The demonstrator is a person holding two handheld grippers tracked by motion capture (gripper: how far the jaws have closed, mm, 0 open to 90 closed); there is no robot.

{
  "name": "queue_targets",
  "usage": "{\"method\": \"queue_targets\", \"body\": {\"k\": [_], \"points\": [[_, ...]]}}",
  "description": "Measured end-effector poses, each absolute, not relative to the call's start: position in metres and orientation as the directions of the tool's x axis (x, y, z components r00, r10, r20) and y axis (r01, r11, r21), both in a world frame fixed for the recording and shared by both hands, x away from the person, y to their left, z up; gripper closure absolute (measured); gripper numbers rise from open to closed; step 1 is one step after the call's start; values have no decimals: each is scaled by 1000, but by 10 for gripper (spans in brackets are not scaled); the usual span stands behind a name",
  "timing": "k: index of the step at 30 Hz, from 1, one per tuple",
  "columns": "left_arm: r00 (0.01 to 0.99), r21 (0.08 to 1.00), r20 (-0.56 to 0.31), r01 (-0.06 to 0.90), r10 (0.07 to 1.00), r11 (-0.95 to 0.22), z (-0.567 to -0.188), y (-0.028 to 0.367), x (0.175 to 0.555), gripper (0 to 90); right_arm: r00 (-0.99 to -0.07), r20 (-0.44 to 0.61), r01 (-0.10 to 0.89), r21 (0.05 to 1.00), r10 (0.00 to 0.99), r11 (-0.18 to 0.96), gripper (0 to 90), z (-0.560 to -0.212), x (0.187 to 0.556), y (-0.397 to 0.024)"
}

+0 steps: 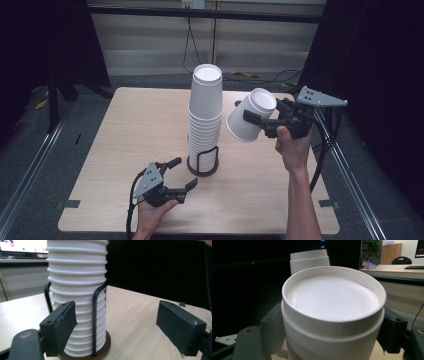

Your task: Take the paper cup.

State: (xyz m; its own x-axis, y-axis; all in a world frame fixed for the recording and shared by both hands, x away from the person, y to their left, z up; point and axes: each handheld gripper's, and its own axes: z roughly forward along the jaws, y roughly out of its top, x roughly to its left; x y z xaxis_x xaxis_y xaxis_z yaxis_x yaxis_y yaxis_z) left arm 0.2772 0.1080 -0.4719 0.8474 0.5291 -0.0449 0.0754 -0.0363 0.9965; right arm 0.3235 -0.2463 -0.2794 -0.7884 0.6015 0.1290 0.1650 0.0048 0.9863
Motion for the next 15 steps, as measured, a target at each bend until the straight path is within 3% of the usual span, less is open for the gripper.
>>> {"method": "queue_targets", "body": {"k": [15], "points": [[873, 998, -17, 41, 488, -39, -456, 99, 279, 166, -798, 178, 217, 976, 576, -1, 231, -331, 306, -239]]}}
